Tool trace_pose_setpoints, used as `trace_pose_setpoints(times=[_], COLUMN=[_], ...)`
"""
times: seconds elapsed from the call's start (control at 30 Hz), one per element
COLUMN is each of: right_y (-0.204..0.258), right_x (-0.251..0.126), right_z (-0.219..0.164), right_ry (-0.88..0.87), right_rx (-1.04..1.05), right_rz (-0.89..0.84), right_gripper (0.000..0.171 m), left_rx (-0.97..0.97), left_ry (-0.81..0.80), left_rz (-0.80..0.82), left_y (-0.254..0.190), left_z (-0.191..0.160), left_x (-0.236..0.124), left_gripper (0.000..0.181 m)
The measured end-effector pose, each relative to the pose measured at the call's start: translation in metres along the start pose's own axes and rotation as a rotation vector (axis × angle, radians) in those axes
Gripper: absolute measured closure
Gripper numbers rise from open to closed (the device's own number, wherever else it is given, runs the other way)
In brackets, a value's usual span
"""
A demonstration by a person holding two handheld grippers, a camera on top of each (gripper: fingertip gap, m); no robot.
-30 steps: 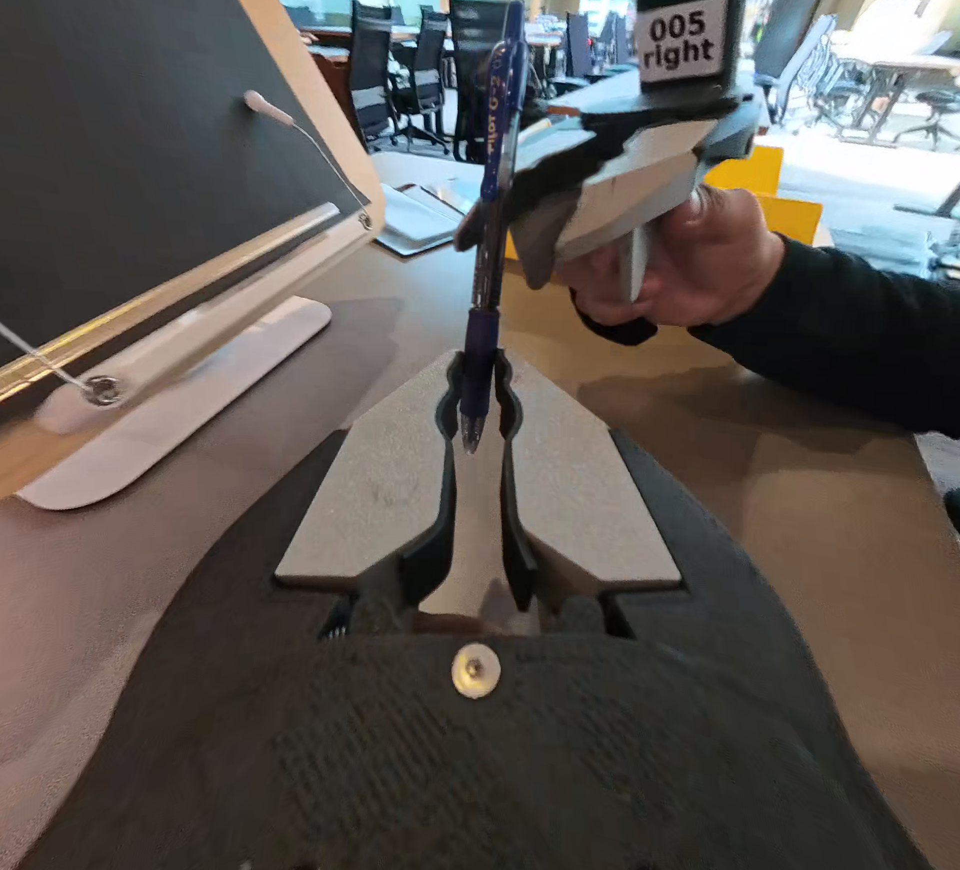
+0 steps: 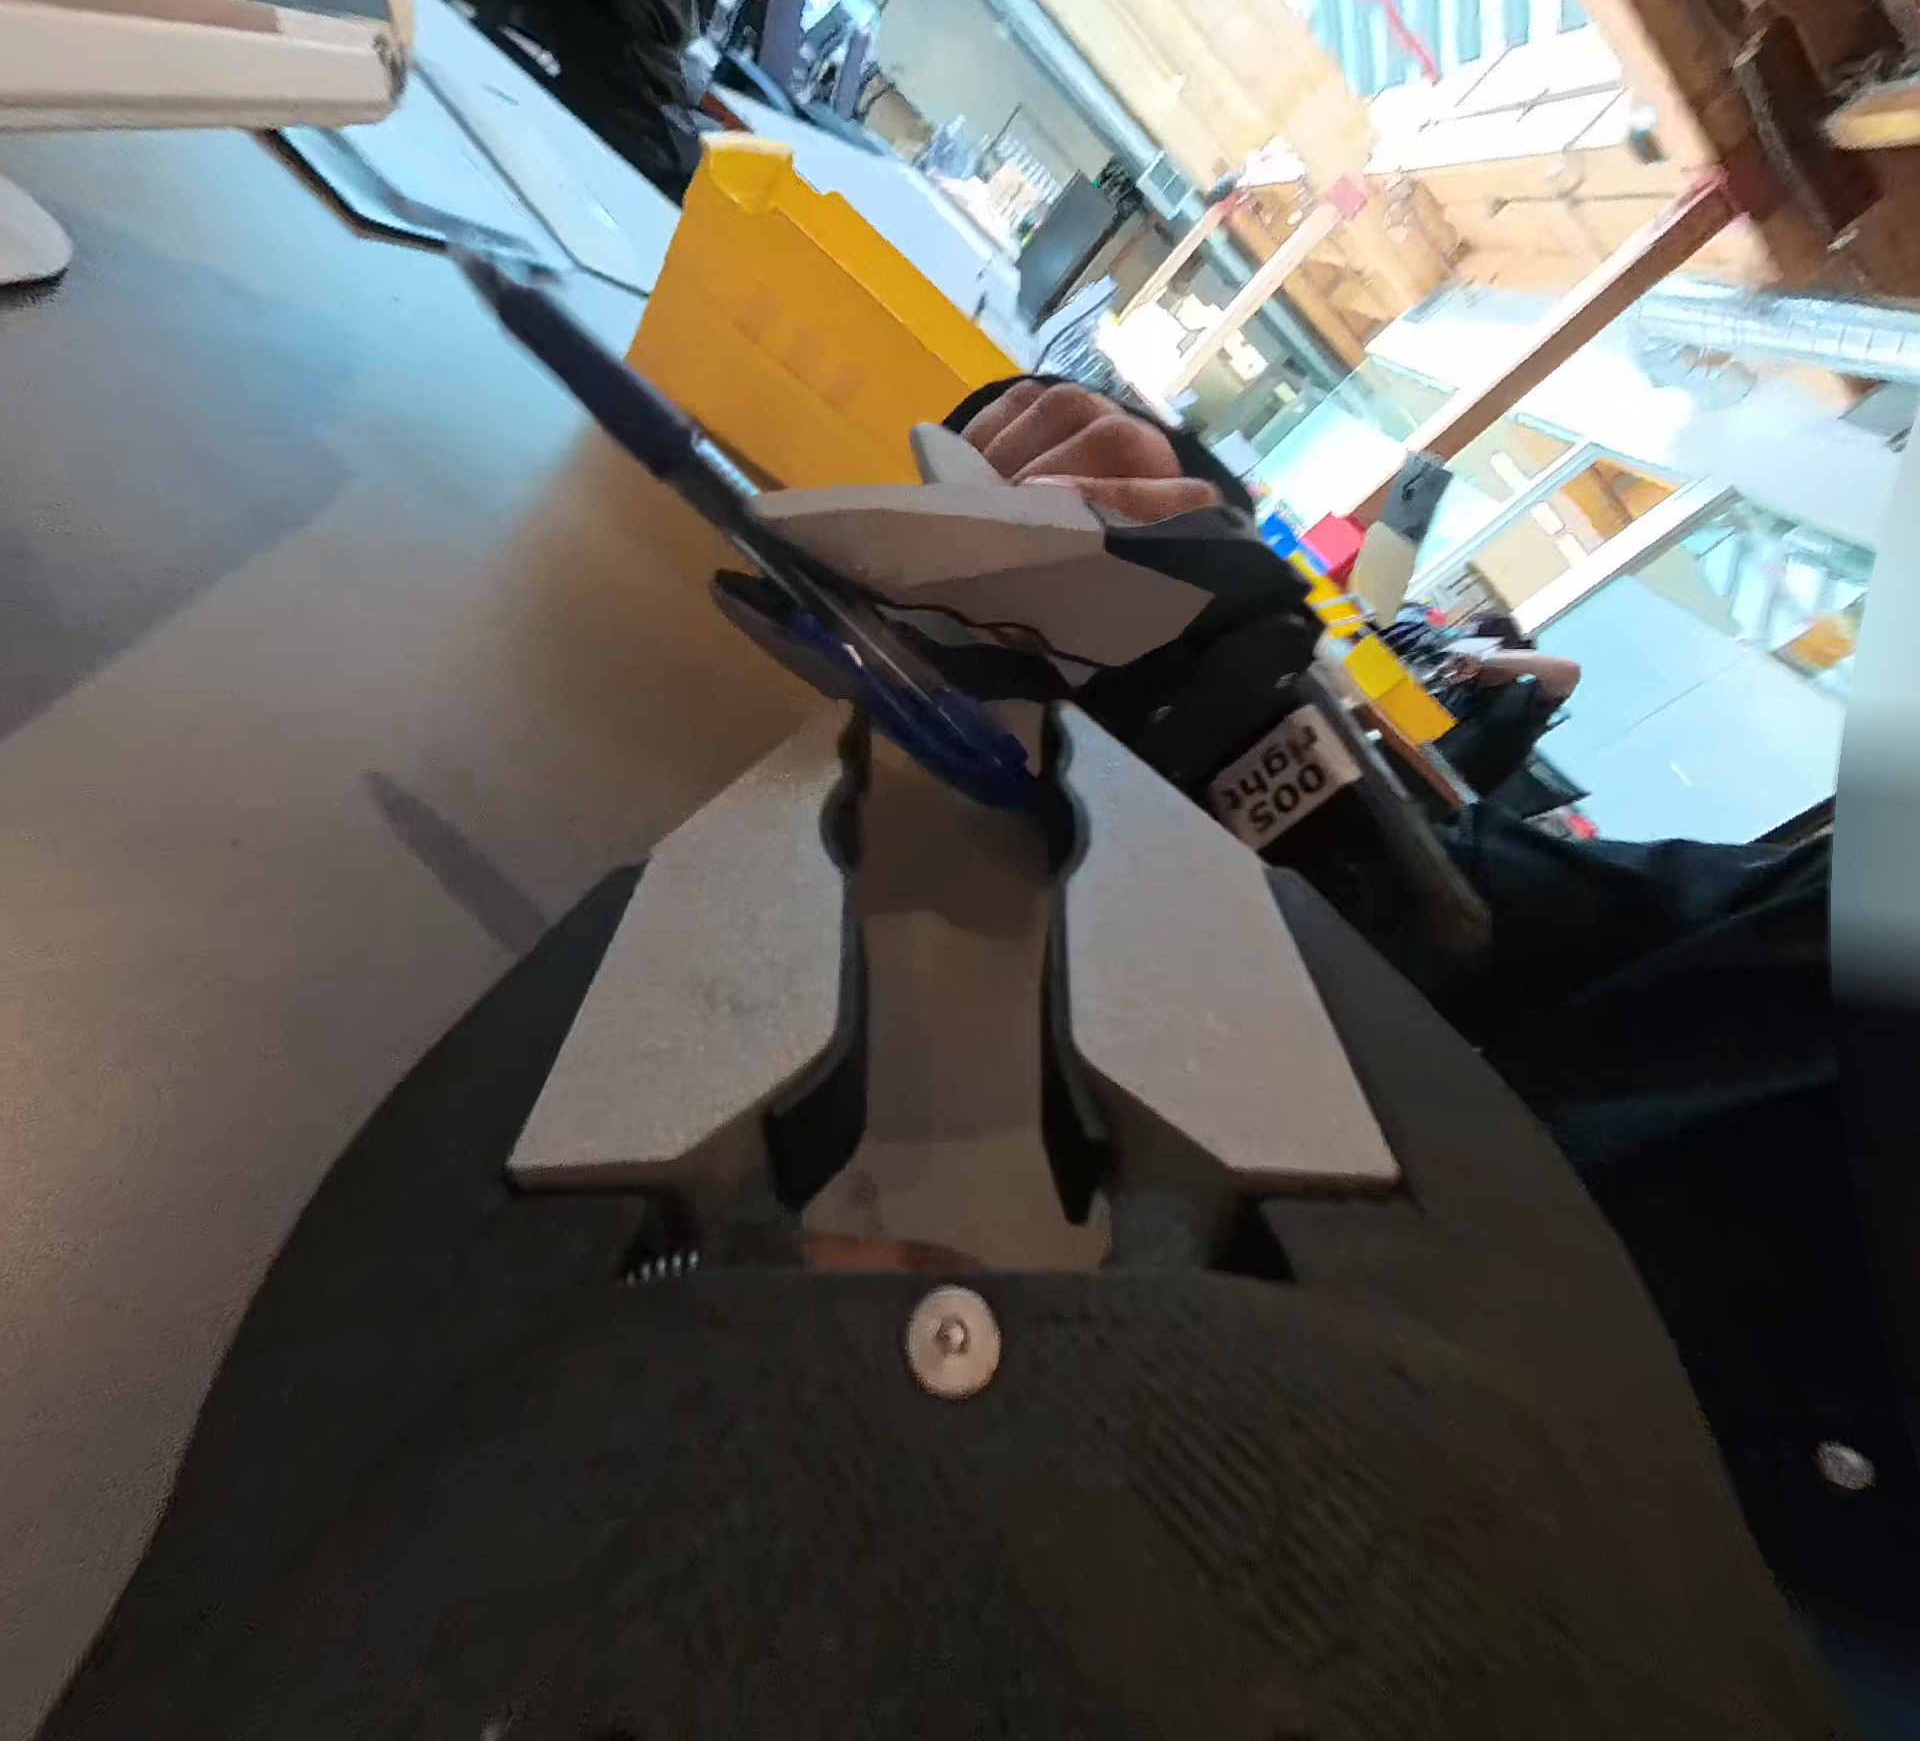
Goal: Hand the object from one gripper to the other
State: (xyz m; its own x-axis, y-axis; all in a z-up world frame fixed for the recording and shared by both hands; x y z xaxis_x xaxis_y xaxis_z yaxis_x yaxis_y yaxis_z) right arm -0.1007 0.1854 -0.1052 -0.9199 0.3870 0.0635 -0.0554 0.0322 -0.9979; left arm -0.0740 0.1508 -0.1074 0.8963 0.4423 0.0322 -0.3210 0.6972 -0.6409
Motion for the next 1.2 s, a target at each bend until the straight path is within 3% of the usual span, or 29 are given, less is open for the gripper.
trace_pose_setpoints(times=[0.13,0.2,0.37,0.5,0.67,0.73,0.83,0.87,1.07,1.2], right_y=[0.005,0.005,-0.010,-0.018,-0.021,-0.019,-0.016,-0.016,-0.019,-0.036], right_x=[-0.001,-0.006,-0.008,-0.012,-0.016,-0.017,-0.015,-0.015,-0.011,-0.017], right_z=[-0.005,-0.010,-0.025,-0.022,-0.019,-0.021,-0.026,-0.026,-0.035,-0.017], right_ry=[0.007,-0.002,-0.026,-0.095,-0.143,-0.133,-0.091,-0.086,-0.051,-0.233], right_rx=[0.115,0.303,0.818,1.113,1.224,1.185,1.170,1.197,1.490,1.738], right_rz=[0.059,0.144,0.275,0.395,0.458,0.458,0.441,0.455,0.531,0.642], right_gripper=[0.157,0.155,0.156,0.140,0.130,0.135,0.118,0.120,0.130,0.130], left_rx=[0.109,0.155,0.293,0.481,0.821,1.046,1.385,1.443,1.550,1.603], left_ry=[0.074,0.041,-0.026,-0.017,0.071,0.179,0.382,0.390,0.235,0.141], left_rz=[0.129,0.180,0.298,0.417,0.595,0.681,0.828,0.860,1.083,1.047], left_y=[0.014,0.018,0.020,0.019,0.014,0.012,0.016,0.015,0.003,-0.018], left_z=[-0.006,0.001,0.022,0.030,0.035,0.031,0.021,0.022,0.052,0.054], left_x=[-0.003,-0.009,-0.024,-0.027,-0.031,-0.032,-0.031,-0.030,-0.044,-0.036], left_gripper=[0.161,0.173,0.173,0.173,0.173,0.173,0.173,0.173,0.173,0.173])
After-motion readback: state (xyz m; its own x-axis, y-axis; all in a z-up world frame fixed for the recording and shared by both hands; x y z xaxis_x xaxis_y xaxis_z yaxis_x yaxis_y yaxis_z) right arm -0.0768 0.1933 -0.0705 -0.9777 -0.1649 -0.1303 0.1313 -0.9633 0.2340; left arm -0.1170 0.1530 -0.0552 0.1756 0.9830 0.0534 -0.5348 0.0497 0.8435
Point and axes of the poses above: each gripper's, where its closed fingertips meet, x out along the fingers, z out of its top, y = z × x across the jaws, the point moved 1 cm from there along -x, back along the fingers, and after that the axes turned 8 degrees about -z, right-handed, at the moved point
